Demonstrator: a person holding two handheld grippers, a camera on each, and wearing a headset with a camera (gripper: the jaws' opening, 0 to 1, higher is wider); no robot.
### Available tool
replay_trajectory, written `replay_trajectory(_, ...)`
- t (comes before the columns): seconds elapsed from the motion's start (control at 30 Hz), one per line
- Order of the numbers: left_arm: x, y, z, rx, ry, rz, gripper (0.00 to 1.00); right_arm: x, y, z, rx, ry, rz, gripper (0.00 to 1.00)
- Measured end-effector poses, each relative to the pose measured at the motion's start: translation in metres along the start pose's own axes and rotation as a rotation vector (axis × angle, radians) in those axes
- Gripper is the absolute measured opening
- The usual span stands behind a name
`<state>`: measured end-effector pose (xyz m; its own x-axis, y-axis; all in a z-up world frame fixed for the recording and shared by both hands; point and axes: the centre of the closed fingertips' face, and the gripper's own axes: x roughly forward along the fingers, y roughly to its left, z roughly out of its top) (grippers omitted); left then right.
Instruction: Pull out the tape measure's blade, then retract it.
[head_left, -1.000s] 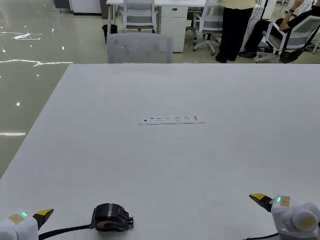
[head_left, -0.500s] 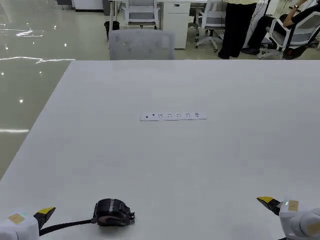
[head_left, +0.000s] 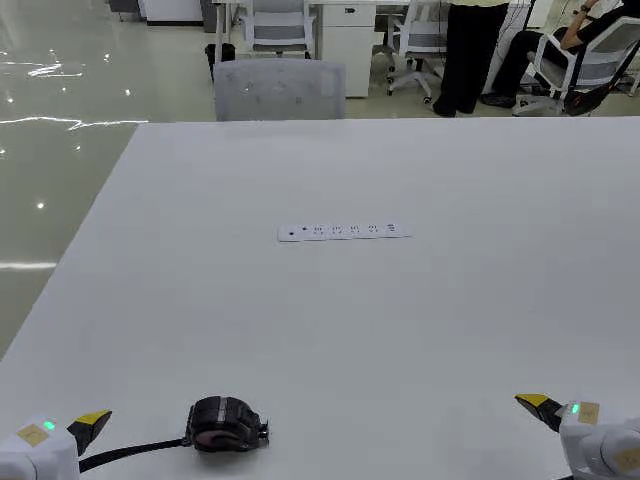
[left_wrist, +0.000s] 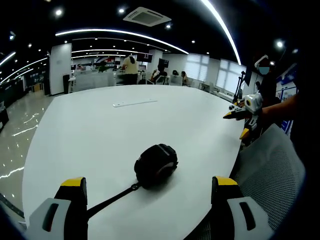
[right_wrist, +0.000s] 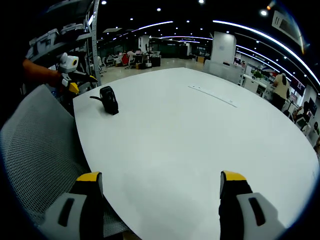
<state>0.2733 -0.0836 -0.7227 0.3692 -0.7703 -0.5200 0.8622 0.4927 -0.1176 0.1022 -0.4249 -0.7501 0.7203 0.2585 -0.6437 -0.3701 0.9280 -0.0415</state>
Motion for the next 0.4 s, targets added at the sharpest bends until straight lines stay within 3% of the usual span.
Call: replay_trajectory(0.4, 0.0024, 0.0056, -0.0037, 0.007, 0.015, -0.011, 1.00, 0.0005, -0.0036, 0.0008, 0.006, 0.000, -0.003, 0.99)
